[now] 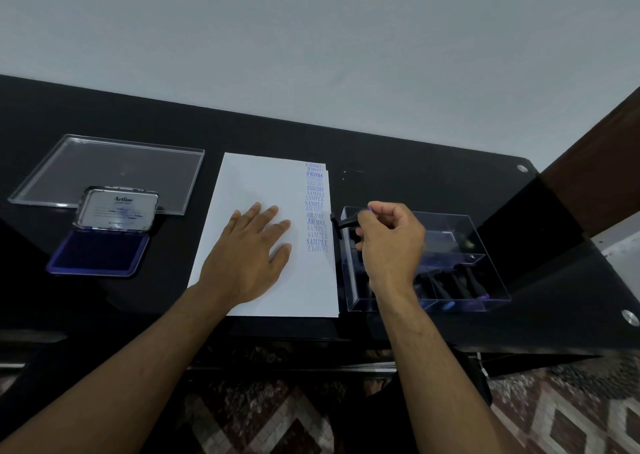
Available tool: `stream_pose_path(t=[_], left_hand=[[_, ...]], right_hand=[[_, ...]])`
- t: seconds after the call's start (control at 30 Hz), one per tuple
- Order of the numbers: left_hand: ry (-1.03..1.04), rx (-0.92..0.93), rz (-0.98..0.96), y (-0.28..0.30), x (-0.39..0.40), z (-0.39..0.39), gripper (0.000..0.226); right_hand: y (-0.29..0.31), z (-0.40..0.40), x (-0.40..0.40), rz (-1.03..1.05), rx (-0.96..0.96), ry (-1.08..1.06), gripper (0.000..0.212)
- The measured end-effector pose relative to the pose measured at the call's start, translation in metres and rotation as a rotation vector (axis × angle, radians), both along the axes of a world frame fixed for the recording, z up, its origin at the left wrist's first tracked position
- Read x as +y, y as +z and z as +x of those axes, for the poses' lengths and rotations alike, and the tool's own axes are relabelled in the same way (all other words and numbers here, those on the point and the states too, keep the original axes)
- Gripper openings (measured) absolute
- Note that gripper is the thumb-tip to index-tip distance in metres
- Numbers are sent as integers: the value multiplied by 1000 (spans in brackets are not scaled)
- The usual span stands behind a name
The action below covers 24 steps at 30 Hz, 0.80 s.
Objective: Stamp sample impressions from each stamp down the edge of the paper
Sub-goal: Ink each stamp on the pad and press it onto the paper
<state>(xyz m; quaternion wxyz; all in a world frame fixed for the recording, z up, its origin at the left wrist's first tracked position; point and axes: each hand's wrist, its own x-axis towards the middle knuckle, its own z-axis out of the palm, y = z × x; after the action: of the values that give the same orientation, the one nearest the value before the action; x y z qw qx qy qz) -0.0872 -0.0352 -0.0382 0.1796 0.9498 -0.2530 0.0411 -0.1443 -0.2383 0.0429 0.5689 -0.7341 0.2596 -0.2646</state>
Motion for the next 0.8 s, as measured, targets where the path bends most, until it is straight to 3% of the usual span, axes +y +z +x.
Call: stream_pose_path(t=[0.57, 0.8], left_hand=[[-7, 32, -74, 8, 1, 0, 63], [79, 1, -91, 20, 39, -4, 60]], right_hand=[[5, 2, 13, -25, 1, 43, 14], [10, 11, 47, -29, 7, 143, 14]])
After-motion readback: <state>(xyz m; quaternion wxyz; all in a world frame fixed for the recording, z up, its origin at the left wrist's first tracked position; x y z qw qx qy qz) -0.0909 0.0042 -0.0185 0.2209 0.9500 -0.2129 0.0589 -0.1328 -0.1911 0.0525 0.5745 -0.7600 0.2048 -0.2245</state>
